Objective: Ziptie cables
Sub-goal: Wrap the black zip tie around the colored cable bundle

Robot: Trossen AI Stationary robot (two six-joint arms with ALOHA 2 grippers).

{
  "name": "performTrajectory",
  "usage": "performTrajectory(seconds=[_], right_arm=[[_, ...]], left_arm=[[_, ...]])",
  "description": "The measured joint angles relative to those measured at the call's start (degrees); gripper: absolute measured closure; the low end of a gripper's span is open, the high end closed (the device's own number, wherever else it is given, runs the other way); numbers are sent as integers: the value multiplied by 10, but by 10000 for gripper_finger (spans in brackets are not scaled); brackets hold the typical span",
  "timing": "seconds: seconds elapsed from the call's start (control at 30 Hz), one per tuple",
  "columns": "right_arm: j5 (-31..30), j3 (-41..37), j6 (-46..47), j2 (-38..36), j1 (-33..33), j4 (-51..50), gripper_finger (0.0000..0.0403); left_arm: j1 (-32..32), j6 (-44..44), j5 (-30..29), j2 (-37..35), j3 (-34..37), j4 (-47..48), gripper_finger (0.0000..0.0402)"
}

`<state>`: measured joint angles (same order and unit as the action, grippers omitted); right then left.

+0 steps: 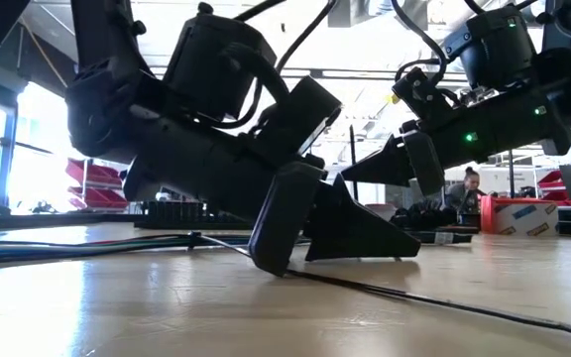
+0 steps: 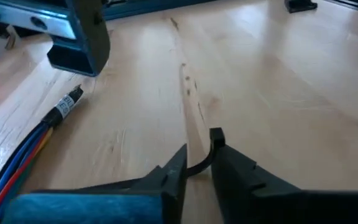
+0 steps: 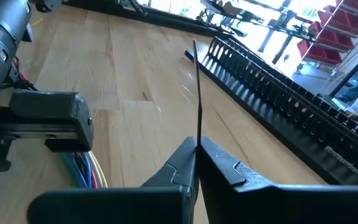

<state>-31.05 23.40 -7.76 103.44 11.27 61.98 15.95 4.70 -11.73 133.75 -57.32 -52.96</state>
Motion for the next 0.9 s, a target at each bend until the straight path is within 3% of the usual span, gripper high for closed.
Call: performTrajectory(seconds=[0.13, 0.33, 0.53, 0.73, 0.9], right_arm=[[0, 0, -3, 0, 0, 0, 403], [15, 0, -40, 0, 1, -3, 403], [2, 17, -87, 0, 21, -72, 403], [-11, 62, -149, 0, 38, -180, 403], [-92, 78, -234, 0, 53, -211, 403]], left_arm=[[-2, -22, -22, 1, 0, 0, 396], [0, -46, -53, -5, 4, -31, 401], [7, -78, -111, -66, 55, -16, 401], [-11, -114, -84, -120, 95, -32, 401], [-19, -104, -53, -131, 93, -64, 401]])
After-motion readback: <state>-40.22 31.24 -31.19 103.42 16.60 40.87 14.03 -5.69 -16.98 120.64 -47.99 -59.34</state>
